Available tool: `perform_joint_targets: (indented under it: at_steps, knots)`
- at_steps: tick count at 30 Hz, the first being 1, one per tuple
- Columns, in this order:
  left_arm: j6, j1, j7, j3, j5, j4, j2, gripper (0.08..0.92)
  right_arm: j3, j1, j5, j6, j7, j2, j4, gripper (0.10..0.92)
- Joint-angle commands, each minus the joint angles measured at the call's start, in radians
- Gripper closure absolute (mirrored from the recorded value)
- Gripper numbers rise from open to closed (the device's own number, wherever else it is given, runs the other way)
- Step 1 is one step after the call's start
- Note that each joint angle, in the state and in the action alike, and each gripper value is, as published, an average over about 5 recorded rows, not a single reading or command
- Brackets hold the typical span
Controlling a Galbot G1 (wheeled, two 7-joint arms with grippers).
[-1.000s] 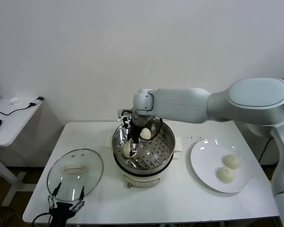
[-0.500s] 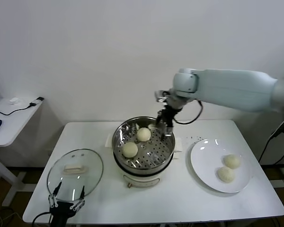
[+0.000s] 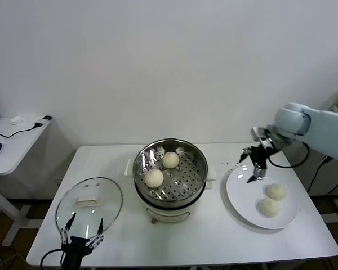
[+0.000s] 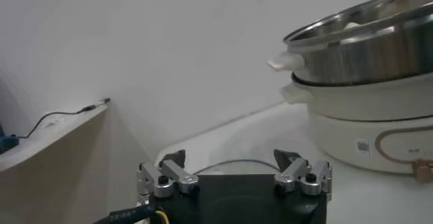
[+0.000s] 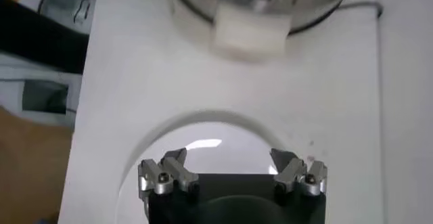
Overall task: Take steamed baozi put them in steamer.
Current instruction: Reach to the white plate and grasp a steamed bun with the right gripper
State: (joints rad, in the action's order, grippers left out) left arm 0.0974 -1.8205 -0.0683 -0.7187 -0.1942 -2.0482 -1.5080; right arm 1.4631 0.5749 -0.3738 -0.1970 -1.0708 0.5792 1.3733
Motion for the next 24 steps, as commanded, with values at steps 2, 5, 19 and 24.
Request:
perform_joint_targets:
  at_steps: [2,5,19,24]
  knots:
    - [0.030,0.001,-0.003,-0.002,0.025,-0.011,-0.005,0.177,-0.289,-0.384,0.290,0.046,-0.006,-0.118,-0.067,0.203]
    - [0.035,0.000,-0.004,-0.003,0.030,-0.015,-0.009,0.177,-0.319,-0.430,0.307,0.035,-0.005,-0.098,-0.090,0.203]
    - [0.035,-0.009,0.000,-0.012,0.020,-0.007,-0.018,0.177,-0.375,-0.514,0.336,0.030,-0.010,-0.059,-0.145,0.203]
    - [0.035,-0.011,0.000,-0.010,0.012,-0.002,-0.020,0.177,-0.399,-0.528,0.352,0.041,-0.009,-0.032,-0.176,0.203]
